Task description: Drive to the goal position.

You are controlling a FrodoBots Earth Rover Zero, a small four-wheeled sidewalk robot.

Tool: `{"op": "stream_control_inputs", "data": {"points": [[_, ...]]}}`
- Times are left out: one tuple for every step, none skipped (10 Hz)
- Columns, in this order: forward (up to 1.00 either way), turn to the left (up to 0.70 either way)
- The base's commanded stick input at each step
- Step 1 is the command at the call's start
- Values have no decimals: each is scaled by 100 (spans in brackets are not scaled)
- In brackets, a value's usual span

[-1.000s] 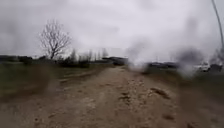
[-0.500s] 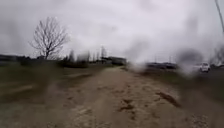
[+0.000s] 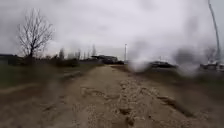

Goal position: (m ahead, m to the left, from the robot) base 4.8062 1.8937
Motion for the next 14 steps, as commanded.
{"op": "stream_control_inputs", "data": {"points": [[100, -4], [100, -6], [100, -8], [100, -10], [100, -11], [100, -12], [100, -13], [100, -12], [100, -5], [100, 1], [100, 8], [100, 14], [100, 21], [100, 27]]}}
